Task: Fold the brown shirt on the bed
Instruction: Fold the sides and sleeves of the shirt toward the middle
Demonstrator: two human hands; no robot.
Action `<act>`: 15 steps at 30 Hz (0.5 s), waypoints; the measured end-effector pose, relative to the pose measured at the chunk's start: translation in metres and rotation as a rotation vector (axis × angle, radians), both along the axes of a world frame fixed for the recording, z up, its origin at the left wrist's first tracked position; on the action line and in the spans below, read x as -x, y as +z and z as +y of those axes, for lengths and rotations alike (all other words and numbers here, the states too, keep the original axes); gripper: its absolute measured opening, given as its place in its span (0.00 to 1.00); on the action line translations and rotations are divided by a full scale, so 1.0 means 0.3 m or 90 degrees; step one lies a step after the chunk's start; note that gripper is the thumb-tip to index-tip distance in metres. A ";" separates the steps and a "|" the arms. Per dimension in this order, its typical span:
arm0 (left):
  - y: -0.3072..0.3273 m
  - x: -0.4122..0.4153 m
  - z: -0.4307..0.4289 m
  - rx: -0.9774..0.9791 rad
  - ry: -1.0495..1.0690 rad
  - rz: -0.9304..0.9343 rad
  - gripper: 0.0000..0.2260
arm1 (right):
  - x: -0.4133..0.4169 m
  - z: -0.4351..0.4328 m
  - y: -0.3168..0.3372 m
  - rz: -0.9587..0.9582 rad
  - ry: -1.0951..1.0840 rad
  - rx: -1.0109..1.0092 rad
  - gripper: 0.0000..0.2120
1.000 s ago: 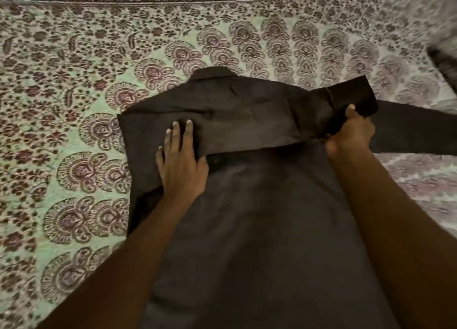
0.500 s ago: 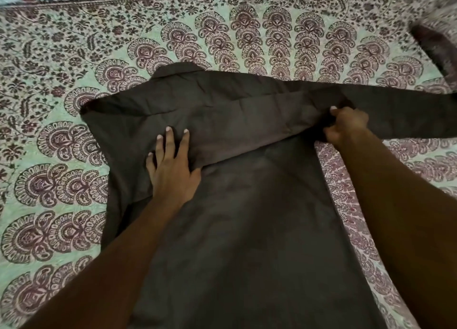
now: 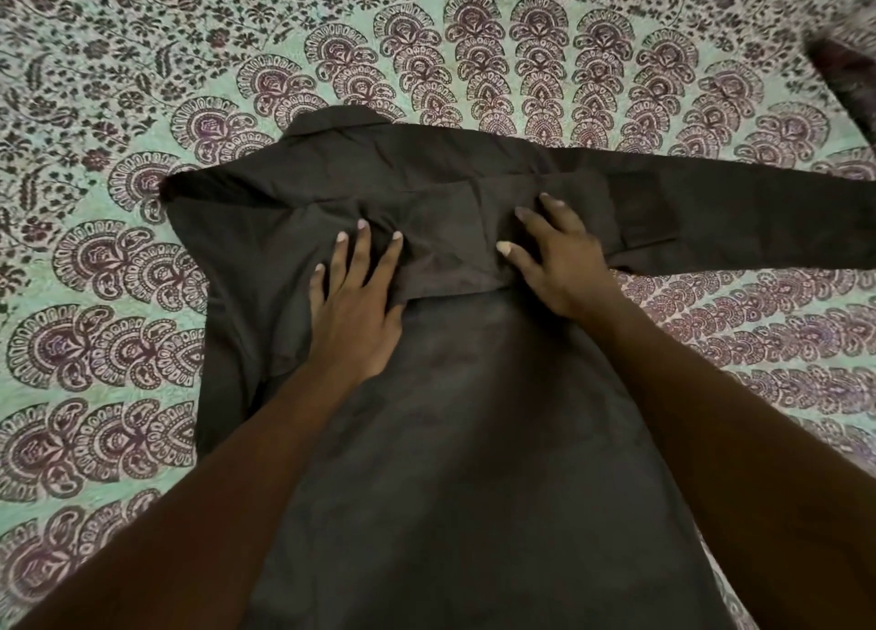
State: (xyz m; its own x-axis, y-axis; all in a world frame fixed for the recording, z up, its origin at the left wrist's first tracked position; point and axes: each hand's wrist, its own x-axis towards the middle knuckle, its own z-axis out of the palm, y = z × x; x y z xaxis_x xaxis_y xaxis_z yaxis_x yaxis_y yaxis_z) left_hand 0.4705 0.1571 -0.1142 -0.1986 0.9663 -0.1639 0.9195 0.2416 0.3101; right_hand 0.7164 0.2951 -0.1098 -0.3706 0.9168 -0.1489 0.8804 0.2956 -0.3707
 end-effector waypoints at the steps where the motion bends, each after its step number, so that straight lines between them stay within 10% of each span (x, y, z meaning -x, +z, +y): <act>1: -0.003 -0.002 0.005 0.007 -0.008 0.003 0.36 | 0.002 0.002 -0.009 -0.033 -0.013 0.016 0.33; 15: -0.041 0.120 -0.046 -0.024 -0.072 0.067 0.43 | 0.112 -0.059 -0.003 -0.109 -0.022 -0.003 0.33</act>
